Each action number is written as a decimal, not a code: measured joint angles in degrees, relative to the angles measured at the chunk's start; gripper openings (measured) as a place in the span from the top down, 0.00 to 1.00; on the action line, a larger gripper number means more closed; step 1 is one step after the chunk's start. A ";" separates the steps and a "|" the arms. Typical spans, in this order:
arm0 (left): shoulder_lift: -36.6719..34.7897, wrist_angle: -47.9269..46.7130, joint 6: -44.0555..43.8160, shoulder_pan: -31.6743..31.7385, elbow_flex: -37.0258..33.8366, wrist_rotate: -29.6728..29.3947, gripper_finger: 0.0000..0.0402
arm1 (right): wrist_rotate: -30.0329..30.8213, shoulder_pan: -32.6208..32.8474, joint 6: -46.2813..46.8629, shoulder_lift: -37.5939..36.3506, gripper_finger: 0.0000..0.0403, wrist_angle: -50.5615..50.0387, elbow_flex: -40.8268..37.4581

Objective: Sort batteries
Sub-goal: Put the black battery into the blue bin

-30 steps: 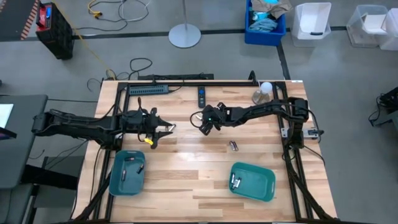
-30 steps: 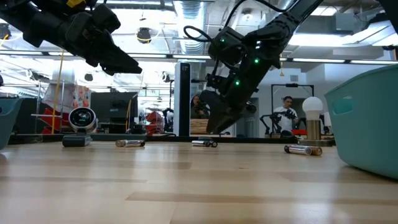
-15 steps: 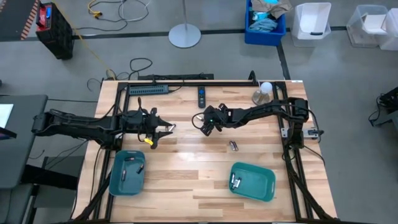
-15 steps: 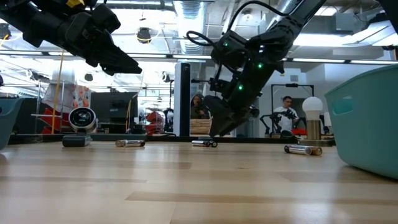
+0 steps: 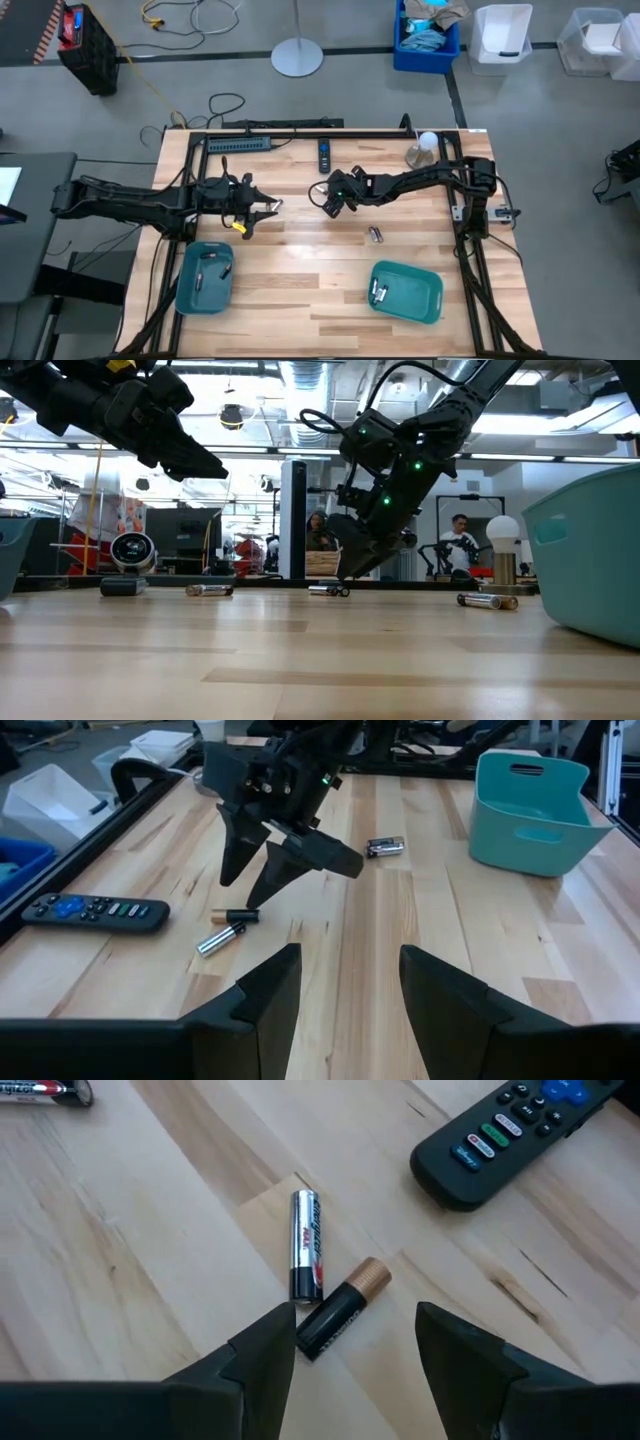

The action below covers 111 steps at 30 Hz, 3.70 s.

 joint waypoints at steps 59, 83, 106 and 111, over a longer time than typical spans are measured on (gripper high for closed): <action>0.00 -1.52 0.65 0.44 0.09 -0.44 0.58 | -0.25 0.42 -1.01 3.52 0.89 -0.74 0.22; 0.00 -1.92 0.38 0.44 0.09 -0.42 0.58 | -3.37 5.50 -12.09 -9.26 0.90 5.08 1.21; -11.66 4.73 -1.71 -2.96 -0.02 -0.07 0.58 | -9.25 14.71 -10.51 3.27 0.90 31.81 2.10; -17.19 3.07 -0.29 -5.54 0.02 -0.09 0.58 | -10.30 15.37 -10.30 10.90 0.90 35.76 11.72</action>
